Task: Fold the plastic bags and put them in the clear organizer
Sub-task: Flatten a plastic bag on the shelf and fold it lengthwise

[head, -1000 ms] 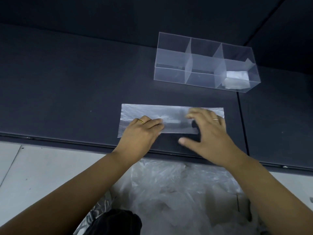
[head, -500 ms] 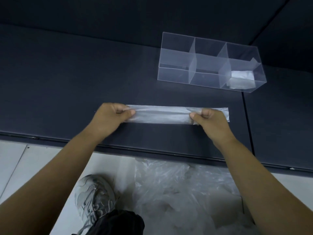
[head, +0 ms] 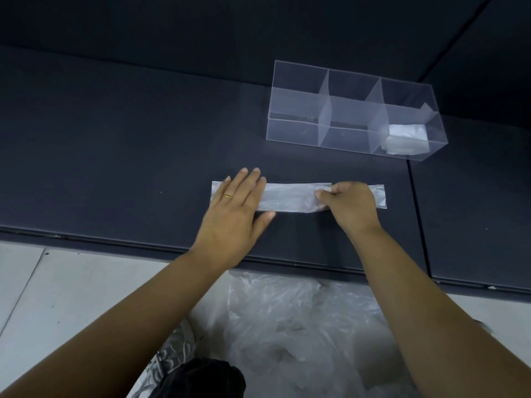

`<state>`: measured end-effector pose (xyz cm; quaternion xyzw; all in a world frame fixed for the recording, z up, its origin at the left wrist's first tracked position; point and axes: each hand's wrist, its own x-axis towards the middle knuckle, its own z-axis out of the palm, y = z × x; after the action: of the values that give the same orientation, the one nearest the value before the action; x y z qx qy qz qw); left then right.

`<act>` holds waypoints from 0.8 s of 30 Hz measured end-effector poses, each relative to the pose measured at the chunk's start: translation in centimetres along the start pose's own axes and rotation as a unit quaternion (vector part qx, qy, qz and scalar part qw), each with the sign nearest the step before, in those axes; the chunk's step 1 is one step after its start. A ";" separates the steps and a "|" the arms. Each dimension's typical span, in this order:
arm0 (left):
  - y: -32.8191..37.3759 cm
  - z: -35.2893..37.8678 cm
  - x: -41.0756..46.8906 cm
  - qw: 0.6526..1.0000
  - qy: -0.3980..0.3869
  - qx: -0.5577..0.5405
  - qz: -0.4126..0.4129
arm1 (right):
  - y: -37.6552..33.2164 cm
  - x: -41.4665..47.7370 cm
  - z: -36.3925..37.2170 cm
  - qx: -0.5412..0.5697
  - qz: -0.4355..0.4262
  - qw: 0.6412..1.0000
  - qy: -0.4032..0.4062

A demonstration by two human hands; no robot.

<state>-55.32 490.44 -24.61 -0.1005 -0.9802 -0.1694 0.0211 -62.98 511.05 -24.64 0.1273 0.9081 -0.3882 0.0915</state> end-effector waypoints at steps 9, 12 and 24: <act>-1.6 2.6 -1.0 0.987 -0.090 0.128 -0.036 | -2.5 -4.0 2.2 -0.102 -0.171 0.961 0.193; -1.7 2.7 -1.0 0.988 -0.090 0.121 -0.029 | -3.5 -6.3 4.9 -0.103 -0.328 0.939 -0.030; -1.6 2.4 -0.9 0.992 -0.069 0.107 -0.023 | 7.3 -0.8 -3.5 -0.362 -0.181 0.912 -0.063</act>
<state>-54.77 489.61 -27.48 -0.0862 -0.9939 -0.0571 -0.0396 -60.19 518.32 -27.06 -0.1062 0.9863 -0.0499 0.1163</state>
